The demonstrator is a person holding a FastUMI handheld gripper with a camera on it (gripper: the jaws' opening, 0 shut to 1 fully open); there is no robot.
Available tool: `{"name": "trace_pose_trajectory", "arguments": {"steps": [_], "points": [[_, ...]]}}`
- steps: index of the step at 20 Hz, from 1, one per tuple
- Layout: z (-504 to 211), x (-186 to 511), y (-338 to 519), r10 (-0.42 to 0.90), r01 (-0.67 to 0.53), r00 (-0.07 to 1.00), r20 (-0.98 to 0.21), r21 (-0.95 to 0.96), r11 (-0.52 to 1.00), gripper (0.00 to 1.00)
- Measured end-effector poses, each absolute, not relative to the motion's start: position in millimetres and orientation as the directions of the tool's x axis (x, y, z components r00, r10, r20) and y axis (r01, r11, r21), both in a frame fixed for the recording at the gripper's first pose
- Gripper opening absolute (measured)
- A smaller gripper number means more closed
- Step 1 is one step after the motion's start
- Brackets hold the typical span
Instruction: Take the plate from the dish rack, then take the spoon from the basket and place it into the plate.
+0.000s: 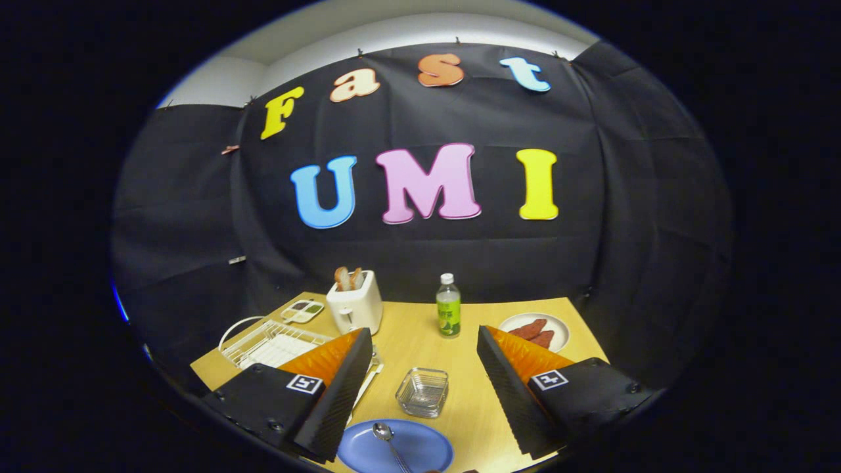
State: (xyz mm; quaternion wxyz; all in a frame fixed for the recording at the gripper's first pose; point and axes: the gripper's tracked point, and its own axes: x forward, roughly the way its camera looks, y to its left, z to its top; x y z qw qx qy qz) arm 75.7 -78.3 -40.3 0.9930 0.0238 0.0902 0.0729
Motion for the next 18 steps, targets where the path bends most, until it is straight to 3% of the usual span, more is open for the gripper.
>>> {"name": "trace_pose_trajectory", "arguments": {"steps": [7,18], "points": [[-24,41,-104,-0.024,0.035,0.991,-0.128,0.084,0.996,0.99],[-15,29,-30,0.101,-0.1,0.989,-0.107,0.015,0.995,0.99]]}}
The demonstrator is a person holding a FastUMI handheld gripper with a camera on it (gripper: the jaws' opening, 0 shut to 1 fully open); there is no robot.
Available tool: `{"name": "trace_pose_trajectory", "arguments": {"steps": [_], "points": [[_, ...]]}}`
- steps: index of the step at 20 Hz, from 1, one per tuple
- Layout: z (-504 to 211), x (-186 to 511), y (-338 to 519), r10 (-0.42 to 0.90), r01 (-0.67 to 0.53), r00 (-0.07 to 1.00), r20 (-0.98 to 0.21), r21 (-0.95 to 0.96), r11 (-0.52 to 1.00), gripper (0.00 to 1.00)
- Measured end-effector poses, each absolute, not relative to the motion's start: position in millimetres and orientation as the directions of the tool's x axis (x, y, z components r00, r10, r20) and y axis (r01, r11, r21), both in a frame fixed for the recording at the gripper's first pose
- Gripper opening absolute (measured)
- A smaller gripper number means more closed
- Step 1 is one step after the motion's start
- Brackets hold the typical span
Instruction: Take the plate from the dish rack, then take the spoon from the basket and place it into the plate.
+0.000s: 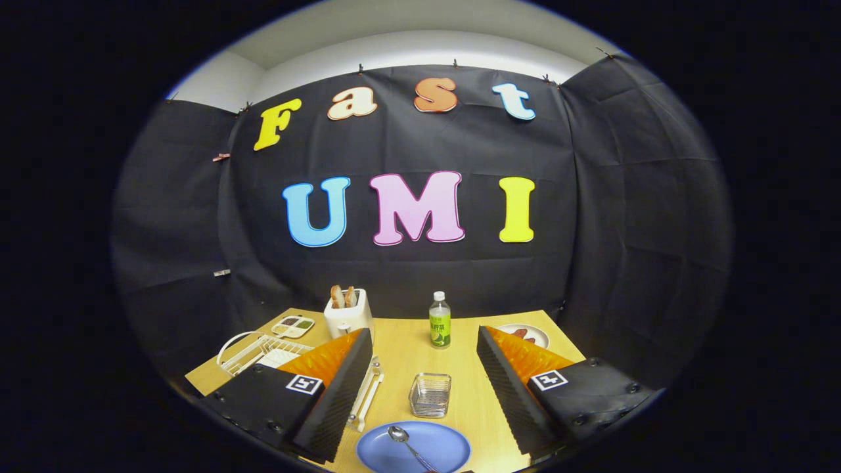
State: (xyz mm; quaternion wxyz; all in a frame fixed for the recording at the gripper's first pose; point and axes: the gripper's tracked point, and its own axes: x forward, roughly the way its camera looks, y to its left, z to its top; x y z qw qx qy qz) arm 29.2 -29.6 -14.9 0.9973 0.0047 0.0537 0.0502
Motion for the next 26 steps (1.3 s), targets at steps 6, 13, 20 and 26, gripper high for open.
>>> {"name": "trace_pose_trajectory", "arguments": {"steps": [6,13,20,26], "points": [[-14,23,-5,0.152,-0.153,0.983,-0.105,0.002,0.988,0.99],[-15,14,10,0.19,-0.192,0.976,-0.109,-0.014,0.981,0.99],[-20,5,18,0.212,-0.215,0.97,-0.119,-0.014,0.977,0.99],[-25,-1,23,0.218,-0.221,0.968,-0.123,-0.014,0.975,0.99]]}}
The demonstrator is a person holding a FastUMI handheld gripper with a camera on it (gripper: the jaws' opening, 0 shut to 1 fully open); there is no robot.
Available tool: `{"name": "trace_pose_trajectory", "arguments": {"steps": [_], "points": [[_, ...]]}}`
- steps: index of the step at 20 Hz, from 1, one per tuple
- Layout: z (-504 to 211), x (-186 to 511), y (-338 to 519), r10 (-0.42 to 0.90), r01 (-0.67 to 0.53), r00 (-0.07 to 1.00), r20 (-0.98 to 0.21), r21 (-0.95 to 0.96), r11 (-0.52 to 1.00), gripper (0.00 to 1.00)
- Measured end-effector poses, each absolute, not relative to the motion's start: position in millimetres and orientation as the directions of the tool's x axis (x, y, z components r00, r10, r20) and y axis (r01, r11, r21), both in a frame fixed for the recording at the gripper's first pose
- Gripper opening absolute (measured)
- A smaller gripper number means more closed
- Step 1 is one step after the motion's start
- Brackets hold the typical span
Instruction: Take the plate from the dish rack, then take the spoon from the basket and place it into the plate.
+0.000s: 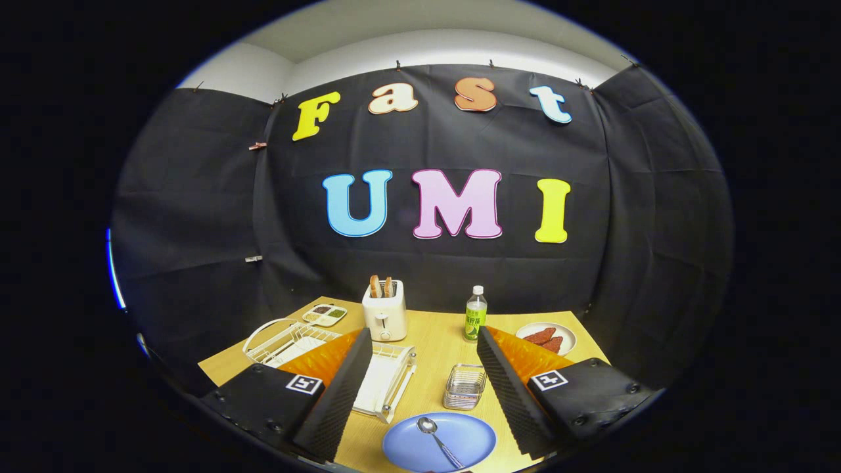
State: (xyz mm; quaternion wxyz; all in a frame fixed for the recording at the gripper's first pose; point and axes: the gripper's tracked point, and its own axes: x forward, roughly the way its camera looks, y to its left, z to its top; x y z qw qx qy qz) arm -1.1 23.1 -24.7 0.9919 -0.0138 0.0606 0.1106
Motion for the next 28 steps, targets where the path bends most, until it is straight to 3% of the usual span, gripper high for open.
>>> {"name": "trace_pose_trajectory", "arguments": {"steps": [28], "points": [[-36,4,23,0.229,-0.235,0.962,-0.148,-0.019,0.972,0.99]]}}
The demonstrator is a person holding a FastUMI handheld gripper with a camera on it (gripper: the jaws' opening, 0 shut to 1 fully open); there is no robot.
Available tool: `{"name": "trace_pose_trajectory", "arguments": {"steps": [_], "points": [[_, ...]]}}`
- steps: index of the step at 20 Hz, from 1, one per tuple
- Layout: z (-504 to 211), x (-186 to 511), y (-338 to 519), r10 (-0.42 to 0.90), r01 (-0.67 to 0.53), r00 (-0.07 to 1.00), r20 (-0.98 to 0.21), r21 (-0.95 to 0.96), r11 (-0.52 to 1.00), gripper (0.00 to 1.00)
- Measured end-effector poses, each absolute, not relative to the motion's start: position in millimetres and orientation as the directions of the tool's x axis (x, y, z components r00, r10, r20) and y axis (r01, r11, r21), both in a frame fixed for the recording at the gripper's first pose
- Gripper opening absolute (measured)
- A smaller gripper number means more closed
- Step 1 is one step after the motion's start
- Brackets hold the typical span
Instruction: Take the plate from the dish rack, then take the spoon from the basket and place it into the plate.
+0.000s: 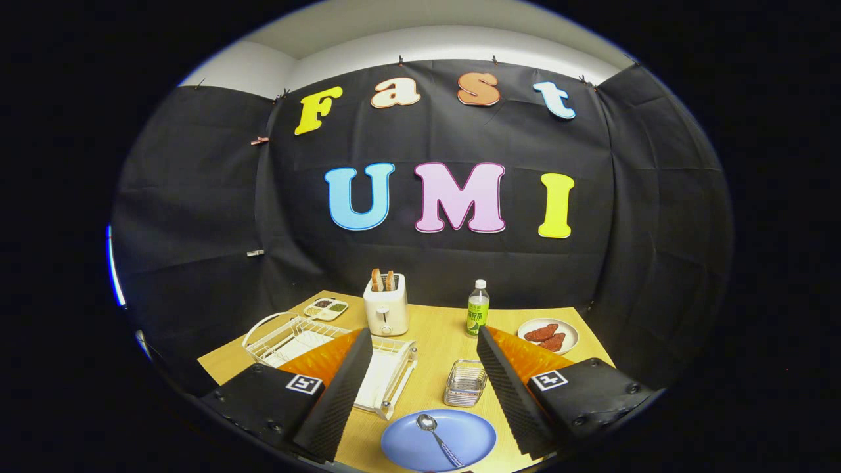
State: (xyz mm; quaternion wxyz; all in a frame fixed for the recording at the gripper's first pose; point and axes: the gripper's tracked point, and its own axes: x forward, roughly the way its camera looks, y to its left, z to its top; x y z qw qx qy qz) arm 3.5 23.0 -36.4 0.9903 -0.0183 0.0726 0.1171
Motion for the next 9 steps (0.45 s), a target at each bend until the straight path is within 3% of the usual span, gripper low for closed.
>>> {"name": "trace_pose_trajectory", "arguments": {"steps": [9], "points": [[-44,8,38,0.256,-0.261,0.952,-0.167,-0.009,0.965,0.99]]}}
